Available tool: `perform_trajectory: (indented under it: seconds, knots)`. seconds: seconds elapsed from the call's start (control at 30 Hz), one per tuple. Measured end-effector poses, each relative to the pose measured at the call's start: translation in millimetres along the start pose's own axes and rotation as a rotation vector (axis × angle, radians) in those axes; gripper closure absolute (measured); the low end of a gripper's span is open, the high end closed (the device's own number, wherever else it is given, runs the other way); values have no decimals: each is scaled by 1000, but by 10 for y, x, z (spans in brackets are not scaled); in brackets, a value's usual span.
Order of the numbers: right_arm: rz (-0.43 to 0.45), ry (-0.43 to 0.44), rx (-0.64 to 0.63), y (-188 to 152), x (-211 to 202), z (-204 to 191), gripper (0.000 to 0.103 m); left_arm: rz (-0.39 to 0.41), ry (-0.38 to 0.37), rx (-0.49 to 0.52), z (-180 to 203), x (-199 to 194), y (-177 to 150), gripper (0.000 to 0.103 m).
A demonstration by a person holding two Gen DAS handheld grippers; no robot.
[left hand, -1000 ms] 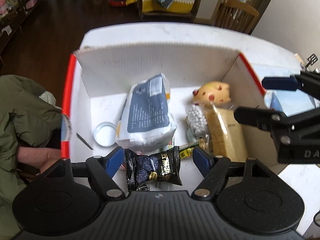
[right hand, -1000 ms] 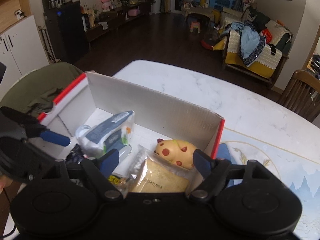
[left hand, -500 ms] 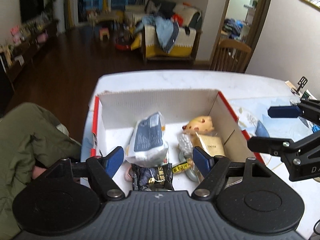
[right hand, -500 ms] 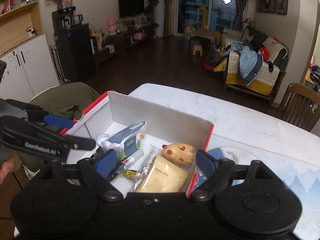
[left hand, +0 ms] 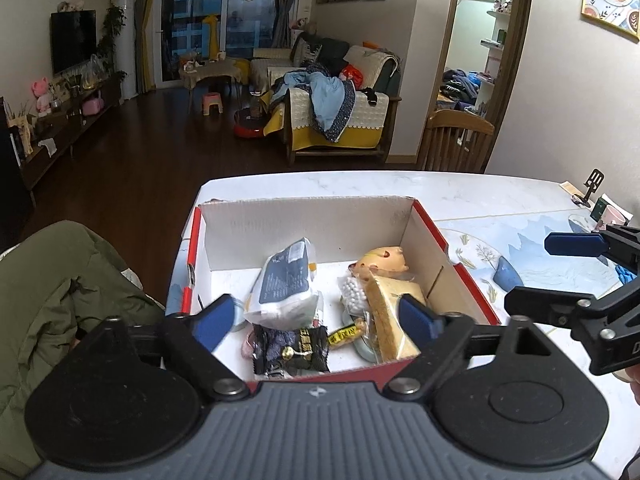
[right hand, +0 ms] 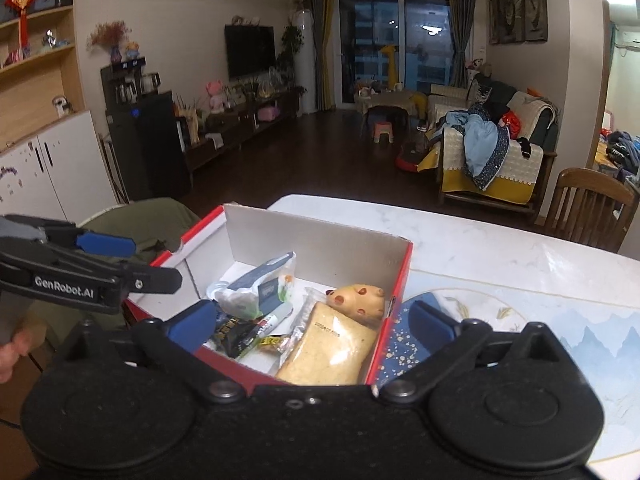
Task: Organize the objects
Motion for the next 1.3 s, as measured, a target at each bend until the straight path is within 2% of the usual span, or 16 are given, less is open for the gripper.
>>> perform_trajectory:
  seconds: [0.03,0.1,0.33,0.73,1.13,1.3]
  knots:
    - [5,5,1,-17,-24,-1,0,5,0,3,9,-9,-19,3]
    - [14,9,-1,-44,-60,-6,0,15,9,4,34,-19,-60,2]
    - [22,10,20,-110,-121,7,0,40,10,7,124,-69,-170,2]
    - [13,15,12,-233,-184,-11,0,80,71,-10,167,-160,-247,2]
    - [19,14,16,-271,-247,-7,0,74,98,-24,191,-208,-238,2]
    - [16,4,23,-288,-281,31,0,69,86,-25,226,-206,-233,2]
Point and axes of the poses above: each gripper's, at about its wrist camera, not at the fingertips, and x roughly the way its jaws point, z to its right, y to its top, the point moved 3 cm from there along x, roughly the way its jaws point, and after that the axes turned 11 degrees about x, right-handed, at the moved point
